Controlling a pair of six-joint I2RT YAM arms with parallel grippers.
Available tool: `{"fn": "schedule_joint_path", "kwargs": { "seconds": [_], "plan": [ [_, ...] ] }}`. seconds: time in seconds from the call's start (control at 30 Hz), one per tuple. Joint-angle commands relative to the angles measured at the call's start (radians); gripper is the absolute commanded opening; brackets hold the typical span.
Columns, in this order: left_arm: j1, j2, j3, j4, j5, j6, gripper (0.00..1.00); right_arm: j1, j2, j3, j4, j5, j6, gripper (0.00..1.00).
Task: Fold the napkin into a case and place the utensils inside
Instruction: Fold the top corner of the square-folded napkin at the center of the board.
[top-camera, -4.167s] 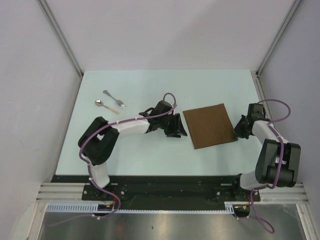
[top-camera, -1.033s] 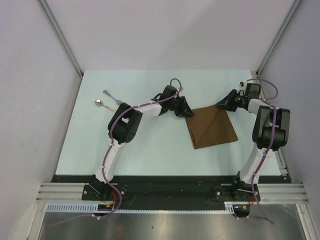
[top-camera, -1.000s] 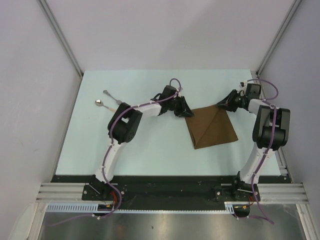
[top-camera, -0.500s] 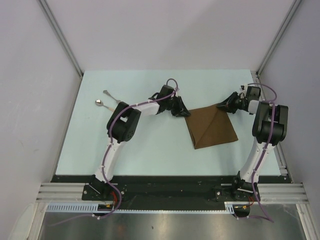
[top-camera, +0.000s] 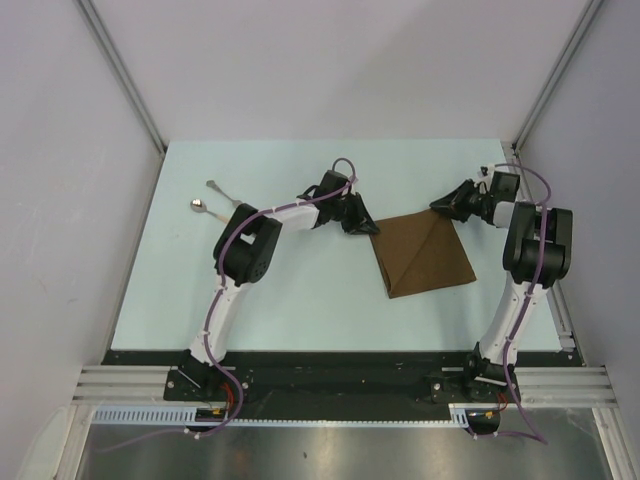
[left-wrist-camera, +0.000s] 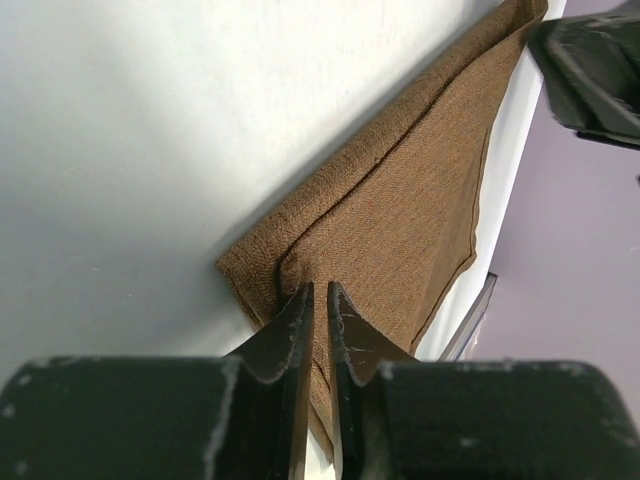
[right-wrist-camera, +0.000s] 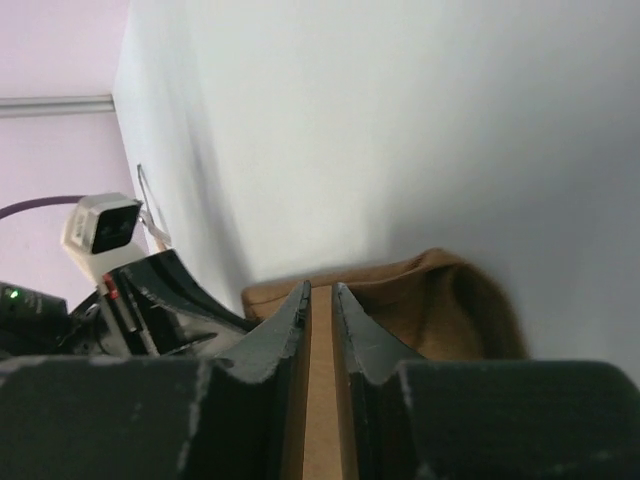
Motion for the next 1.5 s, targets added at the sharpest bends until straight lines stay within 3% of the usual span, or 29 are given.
{"fn": "schedule_joint_path", "kwargs": {
  "seconds": [0.0, 0.2, 0.43, 0.67, 0.9, 1.47],
  "plan": [
    [-0.002, 0.014, 0.040, -0.004, -0.017, -0.001, 0.13, -0.038, 0.083, 0.038, 0.064, -0.019, -0.001, 0.18],
    [-0.002, 0.016, 0.043, -0.002, -0.021, 0.004, 0.12, -0.021, 0.063, 0.084, 0.011, 0.027, -0.058, 0.19],
    [-0.005, 0.002, 0.026, -0.005, -0.024, 0.008, 0.12, 0.032, -0.154, 0.100, -0.302, 0.207, -0.163, 0.29],
    [-0.008, -0.003, 0.018, -0.008, -0.026, 0.008, 0.12, 0.159, -0.285, -0.058, -0.370, 0.064, -0.191, 0.35],
    [-0.008, -0.006, 0.001, -0.008, -0.031, 0.005, 0.11, 0.360, -0.342, -0.330, -0.174, -0.058, -0.141, 0.32],
    [-0.008, 0.006, -0.005, -0.005, -0.037, -0.005, 0.11, 0.390, -0.333, -0.606, 0.073, -0.090, -0.085, 0.28]
  ]
}}
